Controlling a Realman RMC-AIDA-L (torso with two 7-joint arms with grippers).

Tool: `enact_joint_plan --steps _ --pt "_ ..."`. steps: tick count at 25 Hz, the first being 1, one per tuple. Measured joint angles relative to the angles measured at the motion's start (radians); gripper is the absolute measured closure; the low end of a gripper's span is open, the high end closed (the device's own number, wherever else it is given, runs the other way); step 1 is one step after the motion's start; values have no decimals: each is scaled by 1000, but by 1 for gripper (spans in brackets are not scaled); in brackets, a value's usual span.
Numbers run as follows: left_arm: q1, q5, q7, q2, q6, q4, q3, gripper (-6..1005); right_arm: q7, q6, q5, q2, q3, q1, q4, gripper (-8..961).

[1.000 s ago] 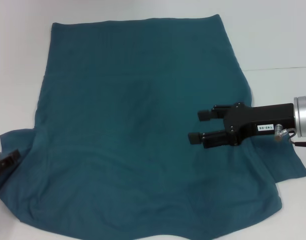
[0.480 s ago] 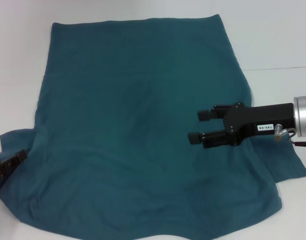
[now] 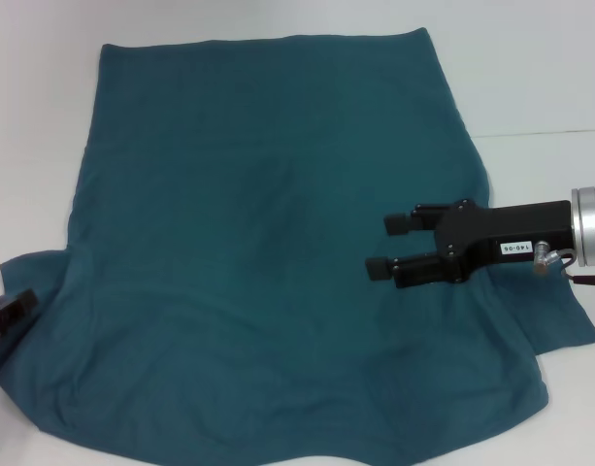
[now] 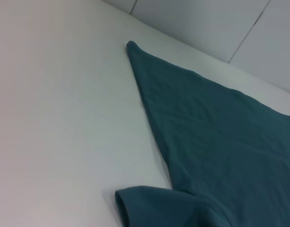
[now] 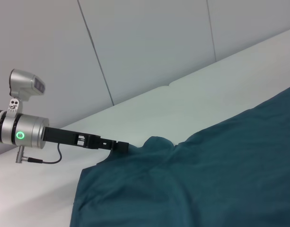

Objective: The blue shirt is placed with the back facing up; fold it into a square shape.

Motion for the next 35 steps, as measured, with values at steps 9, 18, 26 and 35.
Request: enact_joint_plan --steps 9,18,26,35 --pt "-4 0 -2 0 -17 -3 -1 702 0 -4 8 0 0 -4 0 55" --pt "-4 0 0 0 -18 -3 0 916 0 -3 10 0 0 -5 -1 56" --pt "-21 -9 0 8 -45 13 -13 1000 0 0 11 4 6 -5 0 57" --pt "-64 -7 -2 30 -73 46 -14 999 0 2 11 13 11 -4 1 58"
